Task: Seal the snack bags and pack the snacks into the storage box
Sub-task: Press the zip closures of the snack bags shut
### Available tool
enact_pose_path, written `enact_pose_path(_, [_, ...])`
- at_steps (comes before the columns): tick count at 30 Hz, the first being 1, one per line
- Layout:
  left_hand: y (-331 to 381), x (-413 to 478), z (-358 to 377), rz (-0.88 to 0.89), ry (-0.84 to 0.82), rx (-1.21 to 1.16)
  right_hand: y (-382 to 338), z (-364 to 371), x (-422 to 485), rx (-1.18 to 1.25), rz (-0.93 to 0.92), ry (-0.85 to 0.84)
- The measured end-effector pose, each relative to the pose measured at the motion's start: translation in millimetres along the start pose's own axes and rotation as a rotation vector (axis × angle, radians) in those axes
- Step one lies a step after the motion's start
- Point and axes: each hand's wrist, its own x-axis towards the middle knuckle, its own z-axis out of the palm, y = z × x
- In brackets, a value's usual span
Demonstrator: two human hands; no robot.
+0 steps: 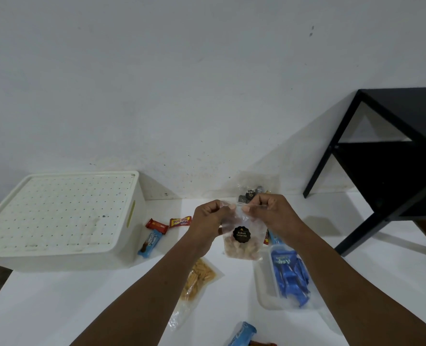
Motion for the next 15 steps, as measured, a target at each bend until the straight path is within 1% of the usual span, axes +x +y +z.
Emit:
enact_pose_path(3, [4.2,-0.5,-4.3,-0.037,-0.037,0.021,-0.2,-2.1,-0.4,0.008,-0.006,-0.022])
enact_pose_path(6, [10.0,0.1,-6.7,-0.001,-0.052,0.106,0.3,-3.9,-3.6,0.083,0.054,-0.043])
enact_pose_path(8, [12.4,0.8,-6.4,0.04,-0.035,0.109,0.5,-5.2,-5.9,0.107,0.095,-0.037])
enact_pose_path(11, [10.0,-0.6,-3.5,0.068,-0.03,0.104,5.1,-7.5,-6.1,0.088,0.085,-0.011])
enact_pose_path(13, [5.0,-1.7,-3.3,0.045,-0.032,0.106,7.1,-8.4,-5.5,0.076,0.062,-0.003])
enact_pose_path(15, [4.3,-2.6,-4.8,-0.018,-0.073,0.1,6.3,-9.8,-5.4,0.05,0.038,-0.011])
